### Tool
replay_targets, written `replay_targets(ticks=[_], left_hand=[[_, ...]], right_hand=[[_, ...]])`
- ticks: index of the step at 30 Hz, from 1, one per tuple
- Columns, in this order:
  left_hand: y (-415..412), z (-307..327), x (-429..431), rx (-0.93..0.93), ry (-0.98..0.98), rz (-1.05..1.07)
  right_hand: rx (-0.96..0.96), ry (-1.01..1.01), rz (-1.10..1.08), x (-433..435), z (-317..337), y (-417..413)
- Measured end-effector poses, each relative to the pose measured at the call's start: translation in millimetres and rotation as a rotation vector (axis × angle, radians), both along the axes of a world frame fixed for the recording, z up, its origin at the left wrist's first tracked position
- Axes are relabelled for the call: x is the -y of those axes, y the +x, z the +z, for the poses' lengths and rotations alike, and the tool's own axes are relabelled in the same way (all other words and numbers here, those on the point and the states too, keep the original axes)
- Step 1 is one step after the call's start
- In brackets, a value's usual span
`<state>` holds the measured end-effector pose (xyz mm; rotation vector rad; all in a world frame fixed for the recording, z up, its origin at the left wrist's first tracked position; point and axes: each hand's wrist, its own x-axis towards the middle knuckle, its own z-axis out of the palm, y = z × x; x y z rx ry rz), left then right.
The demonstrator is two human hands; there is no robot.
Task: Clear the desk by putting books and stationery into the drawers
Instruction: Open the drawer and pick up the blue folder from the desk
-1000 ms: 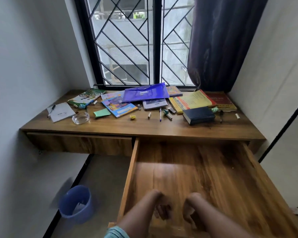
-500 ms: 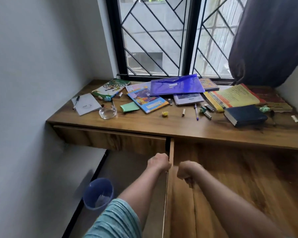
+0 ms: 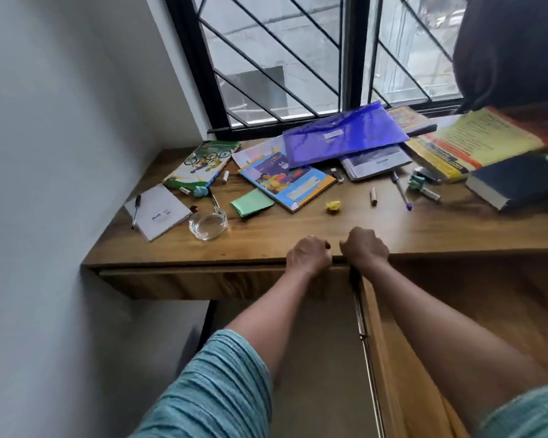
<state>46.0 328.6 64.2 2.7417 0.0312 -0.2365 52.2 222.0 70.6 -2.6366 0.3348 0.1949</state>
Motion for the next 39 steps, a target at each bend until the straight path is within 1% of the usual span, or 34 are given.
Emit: replay_targets(ticks=[3,6,10,13,17,19,21,23,27,29,34,36,39], left_hand=[[20.3,-0.5,-10.0,0.021,-0.056,0.048],[40.7,7.9,-14.5,0.01,-0.07,0.072],[77.5,22.0,-20.4,0.026,-0.086,0.103],[113.1,31.6,-29.9,-0.021,-0.09,0.107],[170.9,42.8,-46.2,-0.059,-0.192,0.211],[201.0,41.7,-49.7,-0.106,-0.269,0.266],[234.9,35.6,-51.6,-0.141,-0.328,0.338],[267.4,28.6,-52.4,-0.143,-0.325,0.377],[336.3,18.7,-47.2,-0.145,-0.299,0.356],[364.5,13.3,-43.5,-0.141,-0.301,0.384],[412.4,-3.3,-37.0,-0.125,-0.283,0.45],[427.4,-6.8,-36.2,-0.136,-0.318,0.506],[444.0,-9.0,-37.5,-0.133,-0.383,0.582]], right_hand=[[-0.003,0.014,-0.054,-8.8,1.2,13.9],[-0.003,0.026,-0.085,-8.3,6.9,28.1],[0.014,0.043,-0.164,6.8,10.8,48.5],[0.046,0.032,-0.178,24.3,10.0,67.9],[0.131,0.027,-0.244,51.3,14.5,107.5],[0.16,0.044,-0.265,61.9,15.5,132.3],[0.193,0.018,-0.258,72.1,15.9,163.5],[0.199,-0.017,-0.245,80.5,16.3,196.0],[0.165,-0.048,-0.287,98.4,16.1,265.3],[0.148,-0.045,-0.325,109.1,14.0,298.7],[0.048,0.031,-0.405,124.4,5.5,359.1],[0.017,0.062,-0.431,126.9,1.6,376.2],[0.085,0.091,-0.554,131.5,-0.1,390.9]])
